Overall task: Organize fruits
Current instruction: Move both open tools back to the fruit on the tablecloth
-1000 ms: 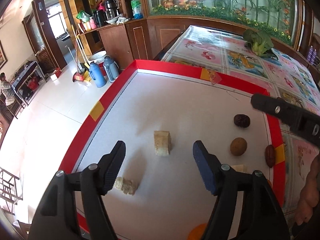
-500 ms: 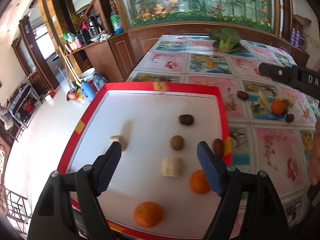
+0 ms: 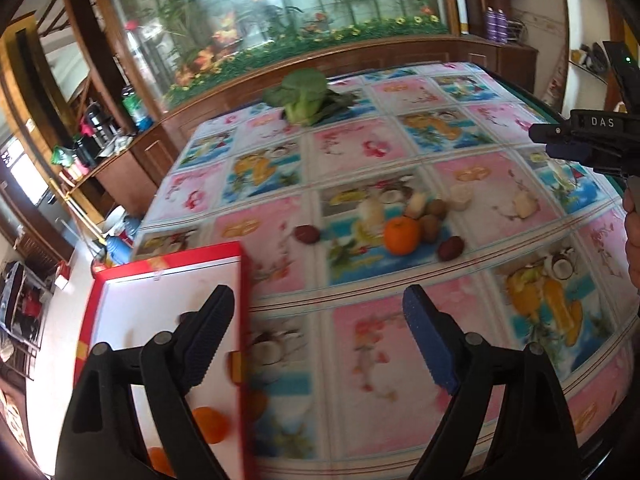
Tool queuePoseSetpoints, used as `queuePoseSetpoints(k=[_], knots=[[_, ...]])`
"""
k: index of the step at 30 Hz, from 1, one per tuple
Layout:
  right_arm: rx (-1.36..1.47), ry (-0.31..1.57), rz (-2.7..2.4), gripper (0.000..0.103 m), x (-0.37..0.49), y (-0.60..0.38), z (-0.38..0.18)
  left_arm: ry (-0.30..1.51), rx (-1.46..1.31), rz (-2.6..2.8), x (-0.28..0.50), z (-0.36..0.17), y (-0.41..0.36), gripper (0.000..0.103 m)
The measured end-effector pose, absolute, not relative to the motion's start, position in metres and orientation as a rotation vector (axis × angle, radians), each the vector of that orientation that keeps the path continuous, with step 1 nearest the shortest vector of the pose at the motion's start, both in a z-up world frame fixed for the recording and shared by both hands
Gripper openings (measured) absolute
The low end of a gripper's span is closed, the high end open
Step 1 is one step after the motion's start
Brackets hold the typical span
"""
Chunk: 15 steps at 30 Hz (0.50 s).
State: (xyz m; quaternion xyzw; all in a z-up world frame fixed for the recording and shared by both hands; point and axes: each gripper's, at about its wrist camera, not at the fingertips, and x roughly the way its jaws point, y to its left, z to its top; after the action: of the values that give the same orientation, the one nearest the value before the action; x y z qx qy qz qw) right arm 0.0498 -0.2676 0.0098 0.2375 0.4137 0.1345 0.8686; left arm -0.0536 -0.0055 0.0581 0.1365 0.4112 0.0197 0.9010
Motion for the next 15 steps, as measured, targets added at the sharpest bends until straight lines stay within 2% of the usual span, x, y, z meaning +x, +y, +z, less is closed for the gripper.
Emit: queuePoseSetpoints(k=[6, 15], knots=[[0.483, 0.954, 0.339, 0.042, 0.050, -0.262, 0.000, 0.891, 0.313, -0.026, -0.047, 0.037, -0.034, 0.086], [0.383, 1.061, 0.359, 0.038, 0.051, -0.238, -0.020, 0.880, 0.319, -0.004, -0.010, 0.033, -0.018, 0.087]])
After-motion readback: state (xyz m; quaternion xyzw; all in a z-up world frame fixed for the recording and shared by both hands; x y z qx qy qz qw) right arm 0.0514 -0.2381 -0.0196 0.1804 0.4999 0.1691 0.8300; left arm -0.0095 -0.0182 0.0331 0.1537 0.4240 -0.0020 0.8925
